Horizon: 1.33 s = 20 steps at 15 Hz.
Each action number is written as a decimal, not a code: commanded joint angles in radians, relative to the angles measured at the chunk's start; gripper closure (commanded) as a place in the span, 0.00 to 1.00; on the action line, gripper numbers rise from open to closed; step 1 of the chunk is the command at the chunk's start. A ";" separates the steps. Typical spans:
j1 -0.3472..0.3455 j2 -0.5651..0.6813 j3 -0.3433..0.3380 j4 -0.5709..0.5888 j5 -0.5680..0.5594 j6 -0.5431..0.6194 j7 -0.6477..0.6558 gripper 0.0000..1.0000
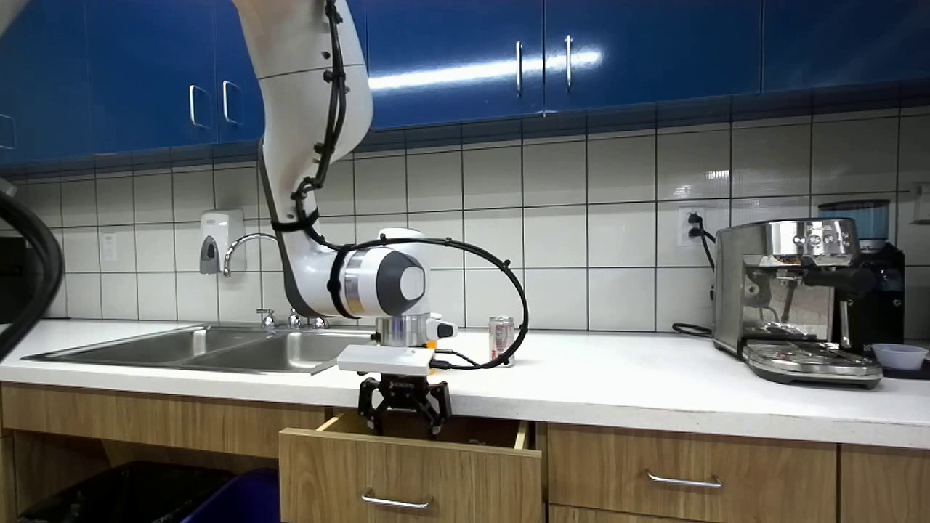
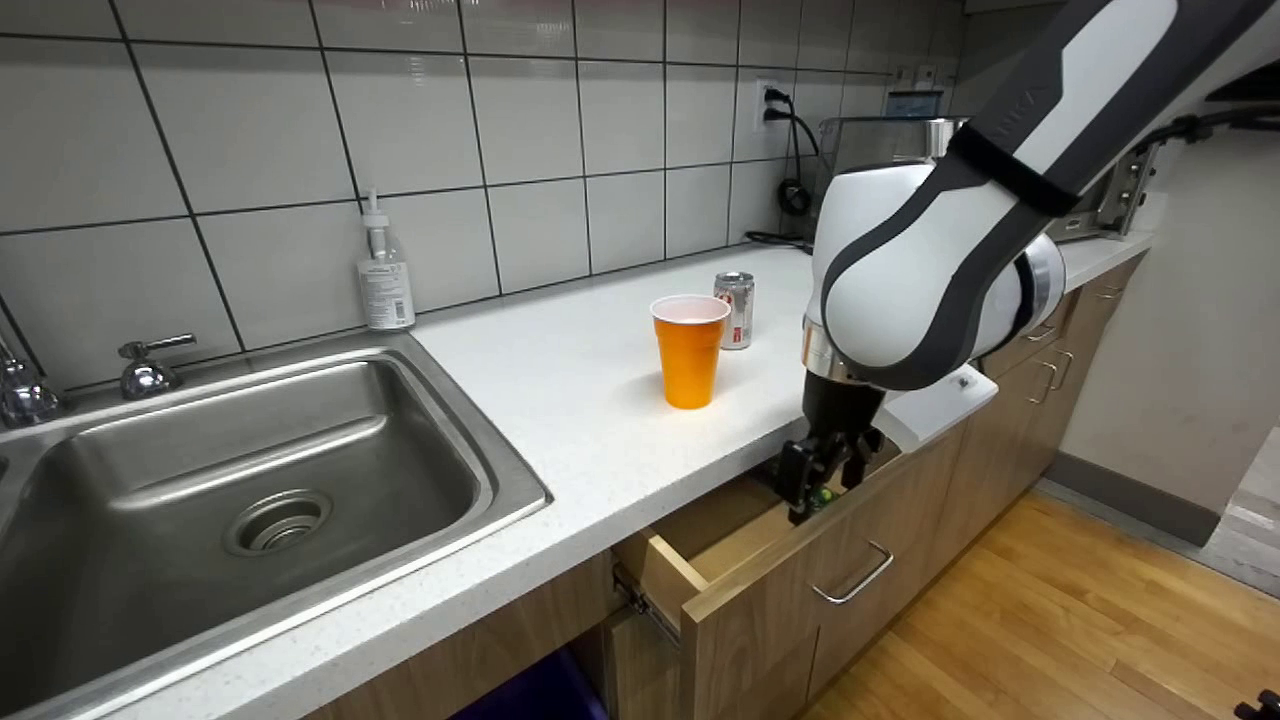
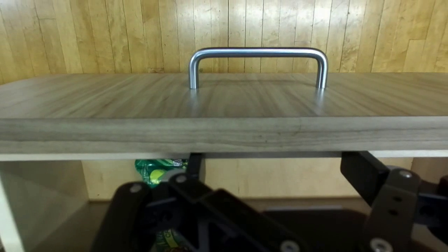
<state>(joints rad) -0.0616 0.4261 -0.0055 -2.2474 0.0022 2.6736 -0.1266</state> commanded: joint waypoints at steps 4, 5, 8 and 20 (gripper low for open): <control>0.011 -0.092 0.015 -0.114 0.021 -0.023 0.037 0.00; 0.013 -0.098 0.015 -0.126 0.021 -0.021 0.039 0.00; 0.018 -0.118 0.012 -0.159 0.020 -0.020 0.046 0.00; 0.031 -0.205 0.019 -0.306 0.035 -0.014 0.071 0.00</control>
<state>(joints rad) -0.0446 0.2828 -0.0055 -2.4776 0.0067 2.6747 -0.0914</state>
